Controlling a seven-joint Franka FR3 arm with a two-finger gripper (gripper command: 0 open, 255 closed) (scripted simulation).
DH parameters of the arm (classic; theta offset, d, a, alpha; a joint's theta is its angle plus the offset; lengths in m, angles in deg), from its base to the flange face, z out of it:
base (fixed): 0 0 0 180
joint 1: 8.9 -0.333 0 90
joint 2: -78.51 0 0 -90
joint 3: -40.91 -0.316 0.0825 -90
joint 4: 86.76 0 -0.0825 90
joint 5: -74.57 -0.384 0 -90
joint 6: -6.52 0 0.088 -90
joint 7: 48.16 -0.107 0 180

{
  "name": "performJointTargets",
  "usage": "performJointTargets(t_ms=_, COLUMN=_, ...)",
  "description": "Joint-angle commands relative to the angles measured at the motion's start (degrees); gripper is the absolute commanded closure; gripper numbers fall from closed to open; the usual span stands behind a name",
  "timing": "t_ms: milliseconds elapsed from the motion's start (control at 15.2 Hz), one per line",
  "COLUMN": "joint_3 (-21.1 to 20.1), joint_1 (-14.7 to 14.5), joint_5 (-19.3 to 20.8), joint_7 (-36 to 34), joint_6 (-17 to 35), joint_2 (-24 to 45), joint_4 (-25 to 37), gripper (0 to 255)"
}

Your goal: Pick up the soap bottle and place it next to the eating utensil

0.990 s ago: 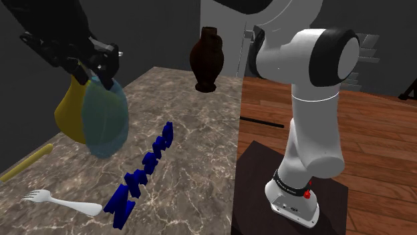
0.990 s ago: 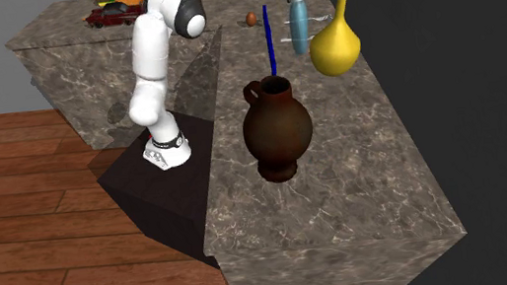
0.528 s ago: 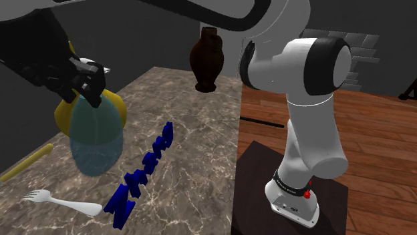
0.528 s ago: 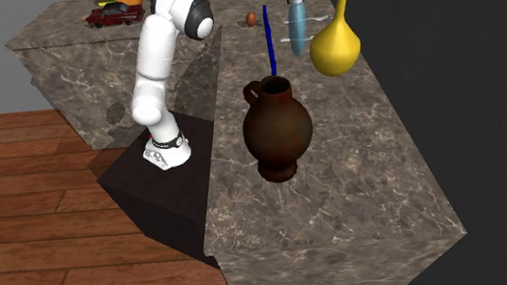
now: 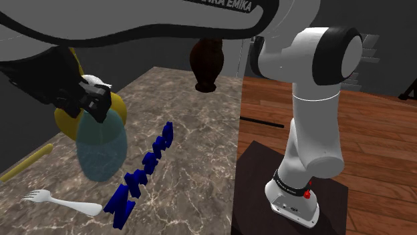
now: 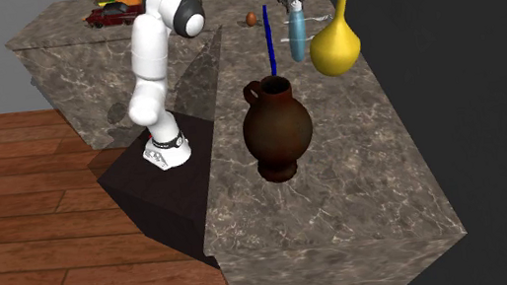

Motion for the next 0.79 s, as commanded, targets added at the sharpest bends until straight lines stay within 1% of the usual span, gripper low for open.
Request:
performJointTargets(t_ms=0, joint_3=-0.08, joint_1=1.57, joint_5=-1.21, joint_7=-0.67, joint_6=1.99, joint_2=-0.68, joint_4=-3.73, gripper=255)
performJointTargets(t_ms=132, joint_3=-0.26, joint_1=2.78, joint_5=-2.01, joint_7=-1.31, joint_6=4.18, joint_2=-1.57, joint_4=-6.78, gripper=255)
performJointTargets(t_ms=660, joint_3=-0.39, joint_1=2.87, joint_5=-1.95, joint_7=-1.33, joint_6=4.15, joint_2=-1.53, joint_4=-6.77, gripper=255)
performJointTargets(t_ms=726, joint_3=-0.39, joint_1=3.01, joint_5=-2.04, joint_7=-1.22, joint_6=4.2, joint_2=-1.66, joint_4=-6.86, gripper=0)
